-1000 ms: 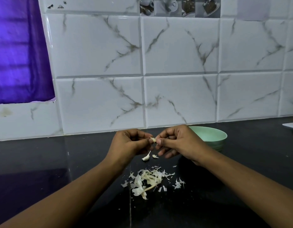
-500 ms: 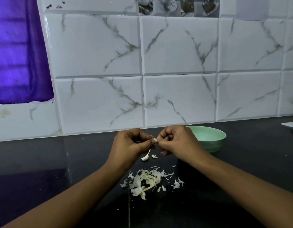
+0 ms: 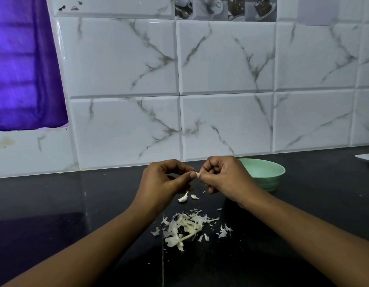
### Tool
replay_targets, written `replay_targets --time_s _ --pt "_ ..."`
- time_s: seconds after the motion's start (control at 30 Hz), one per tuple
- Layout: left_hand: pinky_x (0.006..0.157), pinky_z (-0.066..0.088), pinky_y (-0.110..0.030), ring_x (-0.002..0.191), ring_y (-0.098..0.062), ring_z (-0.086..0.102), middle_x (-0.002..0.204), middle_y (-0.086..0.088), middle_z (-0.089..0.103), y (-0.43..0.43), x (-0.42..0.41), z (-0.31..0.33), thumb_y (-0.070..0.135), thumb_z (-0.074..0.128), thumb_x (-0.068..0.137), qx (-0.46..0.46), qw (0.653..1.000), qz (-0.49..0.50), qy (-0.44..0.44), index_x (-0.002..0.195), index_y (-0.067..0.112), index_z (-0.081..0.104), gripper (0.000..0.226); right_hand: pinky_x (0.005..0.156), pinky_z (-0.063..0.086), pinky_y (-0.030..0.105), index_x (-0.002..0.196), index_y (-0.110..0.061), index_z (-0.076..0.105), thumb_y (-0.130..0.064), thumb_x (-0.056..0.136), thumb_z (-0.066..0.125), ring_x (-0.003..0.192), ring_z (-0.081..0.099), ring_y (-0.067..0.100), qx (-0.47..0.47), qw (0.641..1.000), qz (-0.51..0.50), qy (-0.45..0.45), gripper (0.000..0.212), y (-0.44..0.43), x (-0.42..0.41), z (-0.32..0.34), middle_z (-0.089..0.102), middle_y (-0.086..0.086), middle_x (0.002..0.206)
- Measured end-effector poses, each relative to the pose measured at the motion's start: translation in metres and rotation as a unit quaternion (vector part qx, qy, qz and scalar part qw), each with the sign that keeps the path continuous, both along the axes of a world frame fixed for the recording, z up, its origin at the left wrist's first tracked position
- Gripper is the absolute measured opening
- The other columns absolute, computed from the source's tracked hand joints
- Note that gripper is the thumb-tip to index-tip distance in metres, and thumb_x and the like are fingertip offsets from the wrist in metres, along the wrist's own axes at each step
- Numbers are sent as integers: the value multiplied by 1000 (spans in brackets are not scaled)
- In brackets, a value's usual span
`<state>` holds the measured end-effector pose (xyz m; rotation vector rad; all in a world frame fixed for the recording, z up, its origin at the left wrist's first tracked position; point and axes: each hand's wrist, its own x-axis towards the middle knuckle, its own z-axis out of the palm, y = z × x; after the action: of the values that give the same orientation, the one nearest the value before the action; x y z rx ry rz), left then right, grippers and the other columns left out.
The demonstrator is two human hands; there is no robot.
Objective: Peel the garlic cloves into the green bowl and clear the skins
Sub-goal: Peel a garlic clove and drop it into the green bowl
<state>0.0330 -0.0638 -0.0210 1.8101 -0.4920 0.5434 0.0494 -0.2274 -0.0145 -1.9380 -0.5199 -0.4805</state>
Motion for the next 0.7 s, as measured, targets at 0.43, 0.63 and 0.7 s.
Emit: replay_targets --time_s 0.43,0.63,0.7 --pt "47 52 -26 54 -18 65 70 -7 66 3 2 4 2 67 83 -85 985 -98 116 84 4 69 2 56 55 29 68 -9 58 3 86 57 40 47 7 144 976 120 110 21 3 -1 -1 51 -1 48" --pt "38 41 -18 49 -9 59 64 -1 66 0 0 2 14 67 70 -153 960 -155 174 82 7 67 14 57 54 30 69 -9 57 2 88 53 38 45 9 185 958 167 138 23 4 -3 0 50 -1 48" --pt "37 37 -16 47 -7 57 61 1 65 -2 0 0 14 66 69 -174 953 -159 190 82 8 66 15 55 55 30 69 -10 57 2 88 53 38 44 9 192 955 171 145 23 5 -2 -1 50 0 49"
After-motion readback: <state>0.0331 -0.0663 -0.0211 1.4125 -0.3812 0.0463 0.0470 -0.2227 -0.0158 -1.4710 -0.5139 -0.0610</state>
